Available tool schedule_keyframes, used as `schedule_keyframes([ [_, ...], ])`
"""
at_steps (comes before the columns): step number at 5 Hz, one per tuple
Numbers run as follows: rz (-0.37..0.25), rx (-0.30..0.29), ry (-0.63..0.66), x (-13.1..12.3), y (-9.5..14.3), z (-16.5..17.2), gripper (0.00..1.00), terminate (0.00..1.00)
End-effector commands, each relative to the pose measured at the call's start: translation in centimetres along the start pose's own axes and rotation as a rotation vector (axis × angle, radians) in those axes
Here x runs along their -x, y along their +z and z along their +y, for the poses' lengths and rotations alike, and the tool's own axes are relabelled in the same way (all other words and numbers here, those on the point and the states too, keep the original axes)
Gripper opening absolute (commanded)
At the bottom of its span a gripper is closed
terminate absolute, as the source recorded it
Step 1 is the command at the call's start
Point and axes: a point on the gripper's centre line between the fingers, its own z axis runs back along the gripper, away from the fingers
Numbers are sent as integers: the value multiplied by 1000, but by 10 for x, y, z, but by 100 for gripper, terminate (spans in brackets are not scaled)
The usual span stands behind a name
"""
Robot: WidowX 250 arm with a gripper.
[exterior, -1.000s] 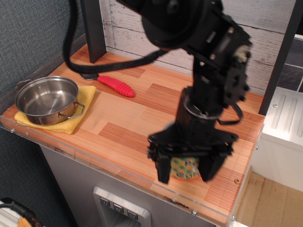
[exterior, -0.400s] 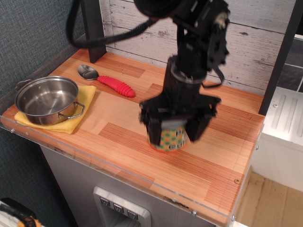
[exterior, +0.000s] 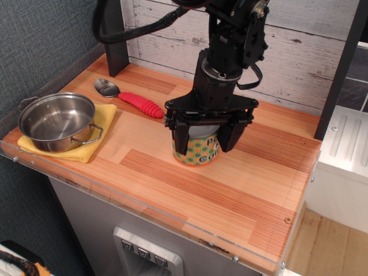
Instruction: Place the can to the right of the red spoon
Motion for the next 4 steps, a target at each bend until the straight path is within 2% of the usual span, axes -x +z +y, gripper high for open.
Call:
schedule_keyframes([
  [1,-79,52,-30,-29,18,-7,100,0],
  [4,-98,58,-4,-59,23,-15,100,0],
])
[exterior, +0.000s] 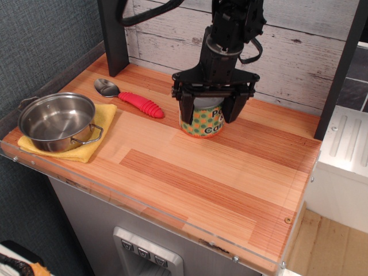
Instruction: Place the can to the right of the red spoon
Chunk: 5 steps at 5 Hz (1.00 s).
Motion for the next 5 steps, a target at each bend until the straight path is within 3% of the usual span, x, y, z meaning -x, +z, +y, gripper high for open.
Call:
schedule_keyframes([
  [1,-38,36,34,-9,24,6,100,0],
  [3,-30,-3,-11,27,65,7,100,0],
  [5,-56,87,-175,69,86,-32,100,0],
])
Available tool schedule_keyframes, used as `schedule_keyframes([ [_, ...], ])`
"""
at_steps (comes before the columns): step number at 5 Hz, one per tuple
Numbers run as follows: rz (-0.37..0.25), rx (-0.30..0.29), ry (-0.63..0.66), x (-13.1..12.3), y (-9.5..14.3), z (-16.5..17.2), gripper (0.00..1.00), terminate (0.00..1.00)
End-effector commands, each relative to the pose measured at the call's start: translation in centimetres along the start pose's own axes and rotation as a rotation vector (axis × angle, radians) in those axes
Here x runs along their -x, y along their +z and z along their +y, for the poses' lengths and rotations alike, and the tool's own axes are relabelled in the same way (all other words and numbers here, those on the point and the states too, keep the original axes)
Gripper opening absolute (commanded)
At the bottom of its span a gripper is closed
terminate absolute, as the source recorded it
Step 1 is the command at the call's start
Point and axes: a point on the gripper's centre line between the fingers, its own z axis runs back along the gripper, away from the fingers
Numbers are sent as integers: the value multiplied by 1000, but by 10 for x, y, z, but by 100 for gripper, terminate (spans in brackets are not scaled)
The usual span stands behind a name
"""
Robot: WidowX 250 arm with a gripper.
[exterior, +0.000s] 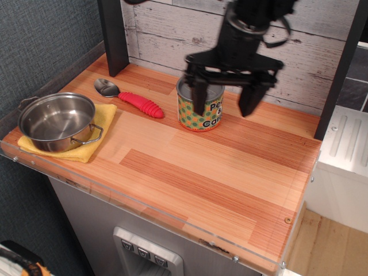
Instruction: Place the can to the right of the red spoon
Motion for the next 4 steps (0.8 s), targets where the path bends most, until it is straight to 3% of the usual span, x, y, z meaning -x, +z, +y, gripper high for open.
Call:
schedule_keyframes([
  [1,-62,102,-130,37,42,-33,100,0],
  [2,-37,138,-181,51,46,-40,100,0],
  [3,-37,138,-181,51,46,-40,100,0],
  [4,-37,138,-181,51,46,-40,100,100],
])
